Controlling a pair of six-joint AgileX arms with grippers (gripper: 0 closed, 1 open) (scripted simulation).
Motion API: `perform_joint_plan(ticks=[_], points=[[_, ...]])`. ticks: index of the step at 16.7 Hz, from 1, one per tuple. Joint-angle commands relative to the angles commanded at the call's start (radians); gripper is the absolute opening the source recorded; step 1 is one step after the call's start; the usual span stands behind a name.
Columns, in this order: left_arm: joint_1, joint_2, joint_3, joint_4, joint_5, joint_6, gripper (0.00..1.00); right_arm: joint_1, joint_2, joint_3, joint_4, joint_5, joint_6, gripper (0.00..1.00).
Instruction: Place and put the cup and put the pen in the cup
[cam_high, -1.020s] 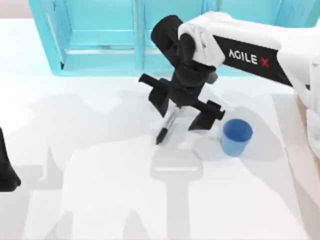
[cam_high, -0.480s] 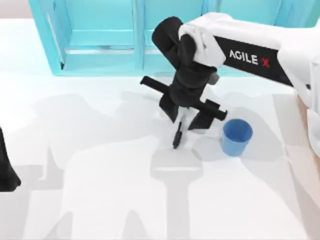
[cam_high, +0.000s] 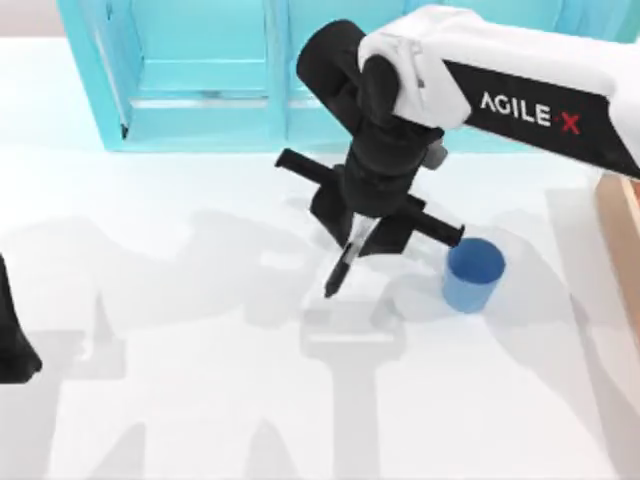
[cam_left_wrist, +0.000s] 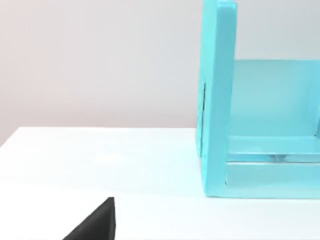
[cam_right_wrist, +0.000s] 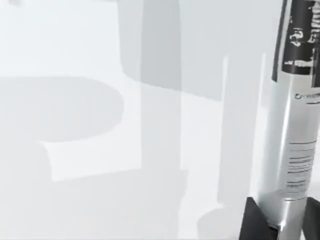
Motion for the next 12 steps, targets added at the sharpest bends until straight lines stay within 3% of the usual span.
perform_joint_plan(ticks=[5,12], points=[[0.0,0.0,0.0,0.0,0.0,0.0,1.0,0.071,-0.215,-0.133,-0.062,0.01,0.065,0.0],[0.0,0.0,0.0,0.0,0.0,0.0,1.0,0.084,-0.237,-0.157,-0.064,0.018,0.072,0.0]])
